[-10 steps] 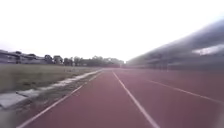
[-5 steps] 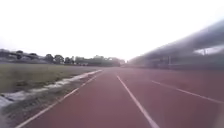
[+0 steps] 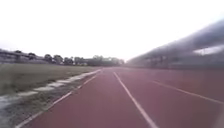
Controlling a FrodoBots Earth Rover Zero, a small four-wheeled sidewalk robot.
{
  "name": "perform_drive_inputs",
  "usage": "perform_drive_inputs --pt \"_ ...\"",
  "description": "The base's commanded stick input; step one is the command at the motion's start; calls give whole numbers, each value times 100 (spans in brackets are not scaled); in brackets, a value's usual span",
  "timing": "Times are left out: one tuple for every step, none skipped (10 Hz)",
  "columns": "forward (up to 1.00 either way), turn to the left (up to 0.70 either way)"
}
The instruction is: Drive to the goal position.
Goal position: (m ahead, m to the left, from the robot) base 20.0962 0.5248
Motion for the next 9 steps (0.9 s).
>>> perform_drive_inputs --pt "70 0" --pt "70 0" --pt "70 0" --pt "70 0" --pt "70 0" --pt "70 -11" --pt "70 -20" --pt "70 -27" --pt "70 -29"
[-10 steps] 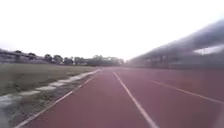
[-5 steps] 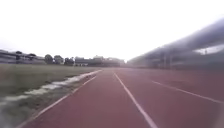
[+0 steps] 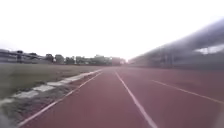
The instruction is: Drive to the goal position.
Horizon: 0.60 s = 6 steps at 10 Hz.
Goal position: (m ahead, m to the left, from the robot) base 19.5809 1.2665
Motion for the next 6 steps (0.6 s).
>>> perform_drive_inputs --pt "70 -19" --pt "70 -3" --pt "70 0" --pt "70 0" --pt "70 0" --pt "70 0"
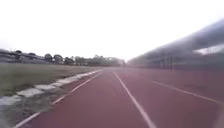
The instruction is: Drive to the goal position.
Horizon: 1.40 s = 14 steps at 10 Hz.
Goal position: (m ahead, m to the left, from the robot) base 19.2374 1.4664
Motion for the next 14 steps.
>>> perform_drive_inputs --pt "70 0" --pt "70 0" --pt "70 0" --pt "70 0" --pt "70 0" --pt "70 0" --pt "70 0" --pt "70 -28" --pt "70 0" --pt "70 0" --pt "70 0" --pt "70 0" --pt "70 0" --pt "70 0"
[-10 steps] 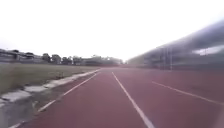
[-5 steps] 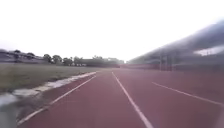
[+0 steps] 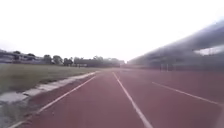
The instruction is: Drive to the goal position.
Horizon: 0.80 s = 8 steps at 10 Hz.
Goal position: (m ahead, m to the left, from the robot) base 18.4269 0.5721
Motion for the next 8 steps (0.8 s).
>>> perform_drive_inputs --pt "70 0" --pt "70 0" --pt "70 0" --pt "70 0" --pt "70 0" --pt "70 0" --pt "70 0" --pt "70 -17"
